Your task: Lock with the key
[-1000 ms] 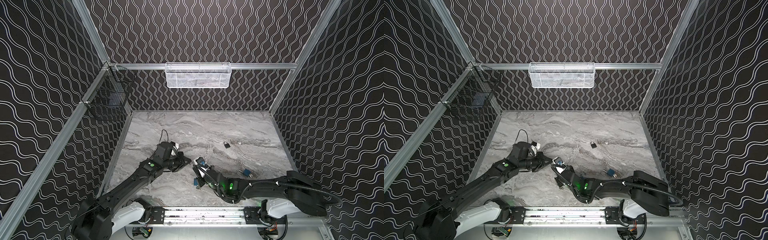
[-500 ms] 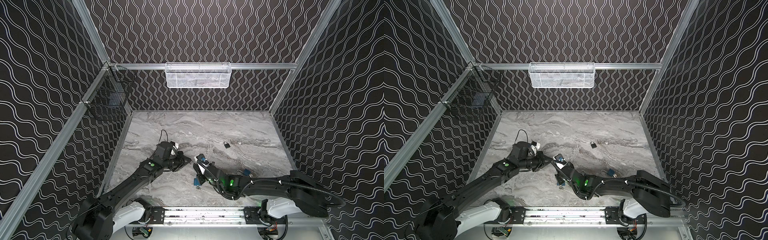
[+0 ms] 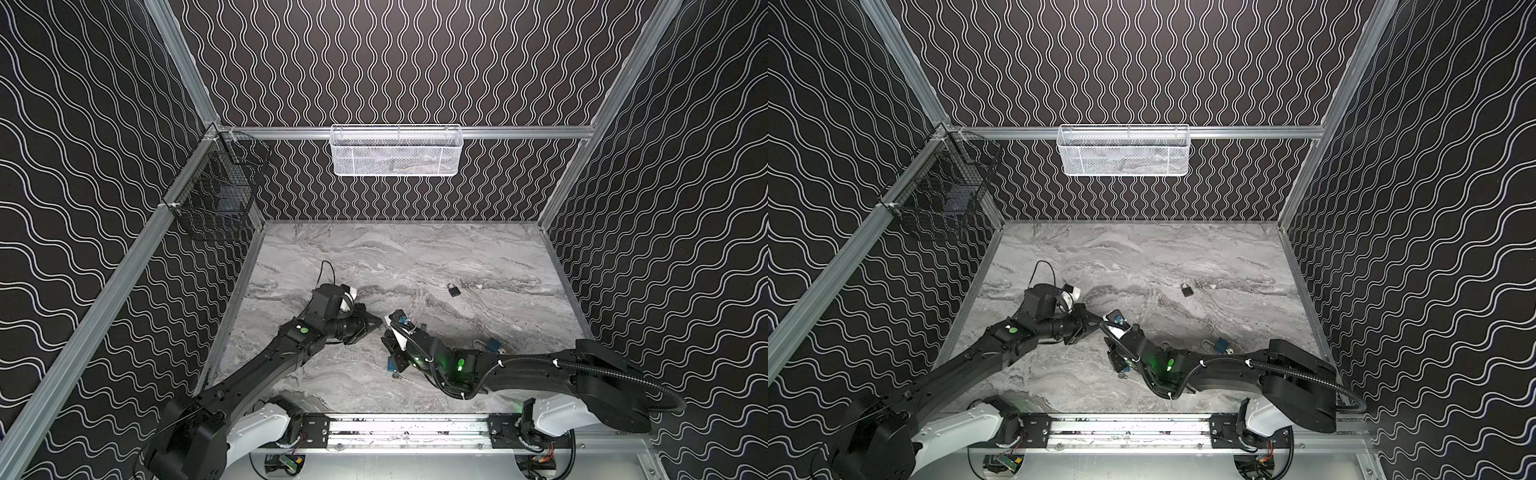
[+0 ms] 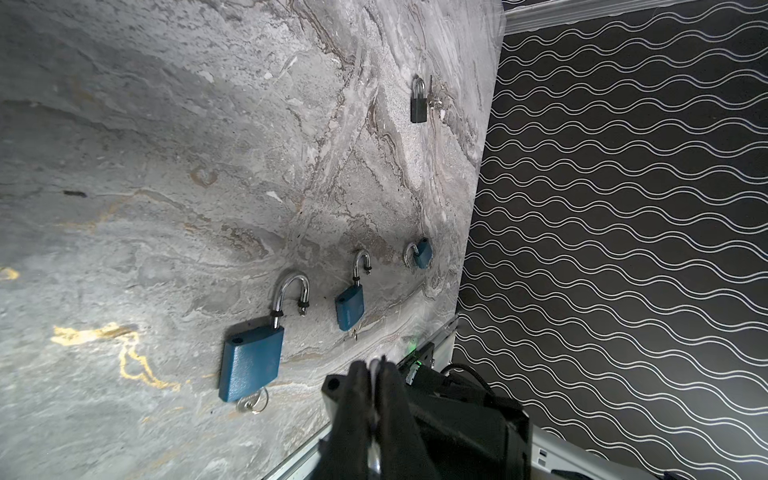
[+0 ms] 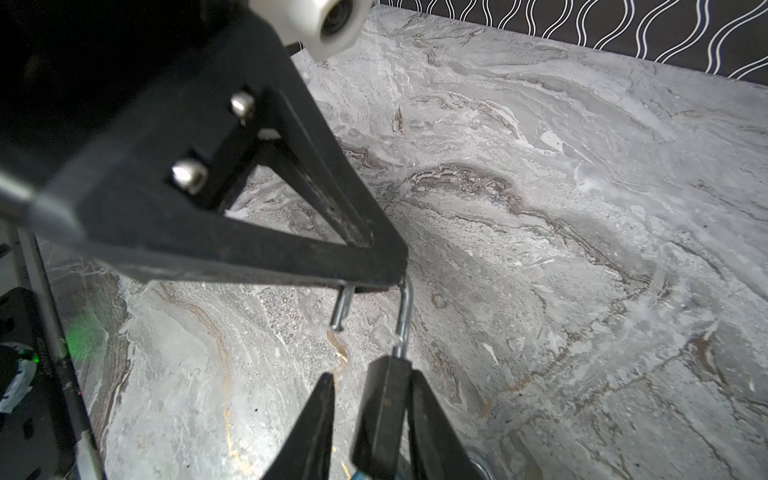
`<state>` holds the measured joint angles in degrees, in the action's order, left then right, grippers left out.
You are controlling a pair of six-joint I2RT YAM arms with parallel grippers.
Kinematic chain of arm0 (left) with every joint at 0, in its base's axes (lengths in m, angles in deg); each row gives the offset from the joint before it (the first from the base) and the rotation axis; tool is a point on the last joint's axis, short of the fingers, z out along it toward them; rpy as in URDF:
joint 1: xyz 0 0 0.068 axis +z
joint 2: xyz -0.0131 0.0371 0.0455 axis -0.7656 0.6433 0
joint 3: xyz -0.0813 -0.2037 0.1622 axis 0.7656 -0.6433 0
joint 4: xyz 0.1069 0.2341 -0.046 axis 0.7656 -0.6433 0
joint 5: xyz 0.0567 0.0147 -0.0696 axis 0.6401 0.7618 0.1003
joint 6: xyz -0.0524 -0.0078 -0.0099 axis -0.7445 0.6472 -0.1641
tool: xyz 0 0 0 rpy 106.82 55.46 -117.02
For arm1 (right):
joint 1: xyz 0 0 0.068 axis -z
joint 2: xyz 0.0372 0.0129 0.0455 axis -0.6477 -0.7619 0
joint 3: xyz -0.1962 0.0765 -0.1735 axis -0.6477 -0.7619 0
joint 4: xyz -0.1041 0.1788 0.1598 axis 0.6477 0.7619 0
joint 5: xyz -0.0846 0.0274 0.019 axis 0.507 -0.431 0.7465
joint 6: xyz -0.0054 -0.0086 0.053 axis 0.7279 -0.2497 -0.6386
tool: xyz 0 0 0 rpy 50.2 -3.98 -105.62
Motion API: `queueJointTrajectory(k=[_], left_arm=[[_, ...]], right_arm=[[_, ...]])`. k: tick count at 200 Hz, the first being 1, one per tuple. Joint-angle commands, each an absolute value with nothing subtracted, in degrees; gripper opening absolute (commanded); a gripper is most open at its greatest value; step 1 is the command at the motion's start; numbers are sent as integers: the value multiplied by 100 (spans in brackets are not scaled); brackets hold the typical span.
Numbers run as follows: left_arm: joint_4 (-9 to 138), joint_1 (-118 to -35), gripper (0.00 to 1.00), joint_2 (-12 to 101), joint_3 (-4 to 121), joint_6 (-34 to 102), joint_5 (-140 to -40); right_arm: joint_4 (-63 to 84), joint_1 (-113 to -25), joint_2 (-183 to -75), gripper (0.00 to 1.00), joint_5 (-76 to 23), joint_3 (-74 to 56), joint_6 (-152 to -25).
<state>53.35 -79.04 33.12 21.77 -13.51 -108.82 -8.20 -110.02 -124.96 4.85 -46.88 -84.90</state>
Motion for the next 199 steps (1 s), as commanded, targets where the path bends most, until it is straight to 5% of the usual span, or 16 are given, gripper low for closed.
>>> queueJointTrajectory(k=[1, 123, 199], left_arm=[[5604, -7860, 0, 3269, 2170, -1355, -10957], [5612, -7824, 0, 3265, 2132, -1320, -11023], [5792, -7800, 0, 3300, 2074, -1348, -11070]], right_arm=[[-767, -10992, -12545, 31, 359, -4617, -8551], [-1015, -10857, -12346, 21, 310, -4805, -8618], [-949, -10775, -12395, 0, 47, -4728, -8661]])
